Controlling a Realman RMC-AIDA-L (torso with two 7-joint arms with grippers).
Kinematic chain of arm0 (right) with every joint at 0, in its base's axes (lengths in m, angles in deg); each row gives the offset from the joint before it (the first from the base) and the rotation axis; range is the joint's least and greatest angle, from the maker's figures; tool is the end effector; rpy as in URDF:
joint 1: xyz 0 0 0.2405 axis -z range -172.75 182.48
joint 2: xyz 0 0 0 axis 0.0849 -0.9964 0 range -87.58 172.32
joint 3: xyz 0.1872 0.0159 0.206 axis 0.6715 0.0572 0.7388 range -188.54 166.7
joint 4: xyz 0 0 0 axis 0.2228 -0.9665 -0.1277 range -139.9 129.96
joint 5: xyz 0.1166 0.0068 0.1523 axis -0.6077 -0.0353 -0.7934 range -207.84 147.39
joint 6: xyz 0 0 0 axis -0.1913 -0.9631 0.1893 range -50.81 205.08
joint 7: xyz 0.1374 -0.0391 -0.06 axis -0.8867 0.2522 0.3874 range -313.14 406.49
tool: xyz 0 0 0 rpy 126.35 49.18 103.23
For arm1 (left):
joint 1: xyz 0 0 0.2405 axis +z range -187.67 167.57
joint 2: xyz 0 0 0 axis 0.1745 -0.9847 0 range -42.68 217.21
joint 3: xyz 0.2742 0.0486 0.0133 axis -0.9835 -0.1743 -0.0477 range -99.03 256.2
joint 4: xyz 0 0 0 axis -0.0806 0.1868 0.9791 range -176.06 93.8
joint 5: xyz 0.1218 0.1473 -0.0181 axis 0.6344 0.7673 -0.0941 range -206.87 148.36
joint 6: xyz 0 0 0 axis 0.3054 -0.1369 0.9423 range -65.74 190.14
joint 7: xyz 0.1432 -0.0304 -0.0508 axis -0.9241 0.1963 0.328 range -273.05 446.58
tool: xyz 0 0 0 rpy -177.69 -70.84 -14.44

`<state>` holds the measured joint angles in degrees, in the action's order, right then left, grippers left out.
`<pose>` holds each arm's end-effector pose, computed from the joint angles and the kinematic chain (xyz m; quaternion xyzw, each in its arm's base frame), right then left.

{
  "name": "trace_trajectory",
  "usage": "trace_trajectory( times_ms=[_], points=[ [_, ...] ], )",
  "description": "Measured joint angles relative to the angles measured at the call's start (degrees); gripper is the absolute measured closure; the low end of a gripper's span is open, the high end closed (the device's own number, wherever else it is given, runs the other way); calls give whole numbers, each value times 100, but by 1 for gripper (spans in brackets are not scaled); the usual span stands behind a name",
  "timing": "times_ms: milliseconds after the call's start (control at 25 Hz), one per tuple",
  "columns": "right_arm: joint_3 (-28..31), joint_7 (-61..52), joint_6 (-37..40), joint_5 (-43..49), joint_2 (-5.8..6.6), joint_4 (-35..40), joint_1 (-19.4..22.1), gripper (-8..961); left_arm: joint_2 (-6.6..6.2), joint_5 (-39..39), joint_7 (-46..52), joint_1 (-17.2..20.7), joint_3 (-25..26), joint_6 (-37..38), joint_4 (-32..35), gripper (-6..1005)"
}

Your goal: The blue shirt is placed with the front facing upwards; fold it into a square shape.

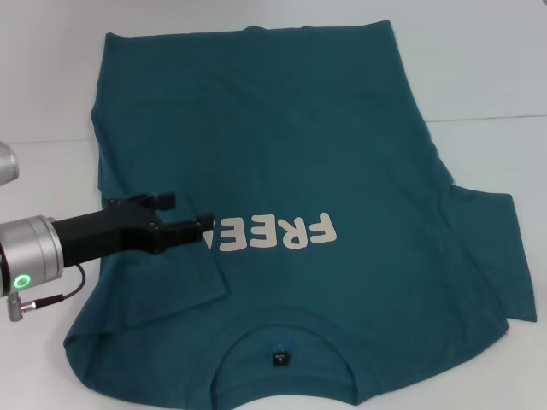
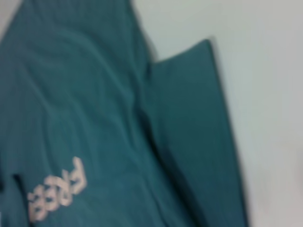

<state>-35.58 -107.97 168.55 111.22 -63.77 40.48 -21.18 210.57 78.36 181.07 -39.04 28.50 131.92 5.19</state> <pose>0.3825 0.3074 0.1065 -0.5823 0.7797 0.1376 0.1847 -0.2476 0.3680 -0.0330 -0.8955 -0.3035 -0.2358 0.2246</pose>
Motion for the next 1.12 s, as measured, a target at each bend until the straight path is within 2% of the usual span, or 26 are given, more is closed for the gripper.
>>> trace_trajectory(
  times_ms=[120, 520, 840, 1120],
  points=[
    [-33, -125, 196, 240, -41, 192, -55, 681, 0, 22, 0, -20, -8, 35, 1, 137],
    [145, -224, 188, 249, -148, 141, -25, 449, 2, -4, -34, 34, 22, 309, 173, 138],
    [262, -224, 64, 261, -328, 135, -23, 111, 24, 31, -146, 67, 23, 388, 157, 138],
    [253, -224, -108, 283, -380, 35, -5, 111, 27, 32, -158, 102, 25, 386, 129, 138]
  ],
)
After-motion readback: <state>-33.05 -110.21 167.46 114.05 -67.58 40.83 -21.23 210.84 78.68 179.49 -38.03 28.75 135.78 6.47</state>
